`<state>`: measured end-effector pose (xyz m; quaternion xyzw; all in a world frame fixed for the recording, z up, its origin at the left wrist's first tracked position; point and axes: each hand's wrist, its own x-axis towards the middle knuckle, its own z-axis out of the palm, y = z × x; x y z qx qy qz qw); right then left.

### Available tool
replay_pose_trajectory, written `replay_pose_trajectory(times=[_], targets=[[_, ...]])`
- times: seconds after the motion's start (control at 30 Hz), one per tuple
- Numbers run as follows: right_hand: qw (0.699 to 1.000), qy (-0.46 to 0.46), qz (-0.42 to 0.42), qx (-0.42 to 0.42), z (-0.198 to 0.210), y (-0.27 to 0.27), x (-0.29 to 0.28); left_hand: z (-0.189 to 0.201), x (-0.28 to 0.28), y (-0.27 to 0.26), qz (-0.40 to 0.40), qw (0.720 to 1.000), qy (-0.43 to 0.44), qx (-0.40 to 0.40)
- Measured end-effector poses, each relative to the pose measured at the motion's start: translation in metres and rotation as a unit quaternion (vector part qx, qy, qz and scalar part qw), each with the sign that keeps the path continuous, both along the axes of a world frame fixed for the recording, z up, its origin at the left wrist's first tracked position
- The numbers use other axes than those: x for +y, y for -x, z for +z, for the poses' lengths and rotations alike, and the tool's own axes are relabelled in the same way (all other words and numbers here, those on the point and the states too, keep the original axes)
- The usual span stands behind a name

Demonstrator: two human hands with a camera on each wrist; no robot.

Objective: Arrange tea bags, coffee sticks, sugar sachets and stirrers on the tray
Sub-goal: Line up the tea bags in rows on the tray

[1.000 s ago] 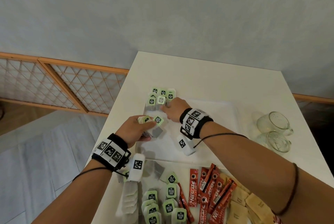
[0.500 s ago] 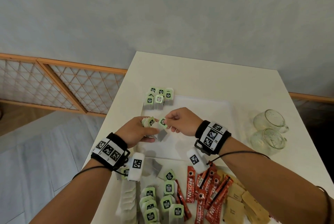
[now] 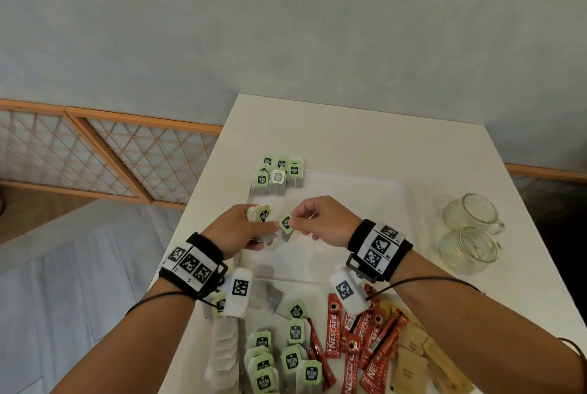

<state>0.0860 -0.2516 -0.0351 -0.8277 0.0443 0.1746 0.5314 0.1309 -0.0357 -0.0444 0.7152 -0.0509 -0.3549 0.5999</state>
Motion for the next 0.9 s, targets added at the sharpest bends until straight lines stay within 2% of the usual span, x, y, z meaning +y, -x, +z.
replay_pose_trajectory(times=[0.27,0.6,0.73,0.83,0.9], targets=[[0.999,-0.021,0.030,0.020,0.002,-0.001,-0.002,0.005,0.001,-0.001,-0.060,0.998,0.000,-0.008],[0.996,-0.013,0.081,0.043,-0.005,0.000,-0.001,0.002,-0.001,-0.006,-0.003,1.000,0.014,-0.007],[0.995,0.046,0.086,0.034,-0.013,-0.006,-0.010,0.000,0.002,-0.011,0.024,1.000,0.016,-0.009],[0.995,0.084,0.051,-0.003,-0.016,-0.017,-0.020,-0.003,0.004,-0.014,0.060,0.998,0.014,-0.002],[0.997,0.076,-0.009,-0.010,-0.020,-0.029,-0.024,-0.004,0.003,-0.016,0.071,0.997,0.011,0.002]])
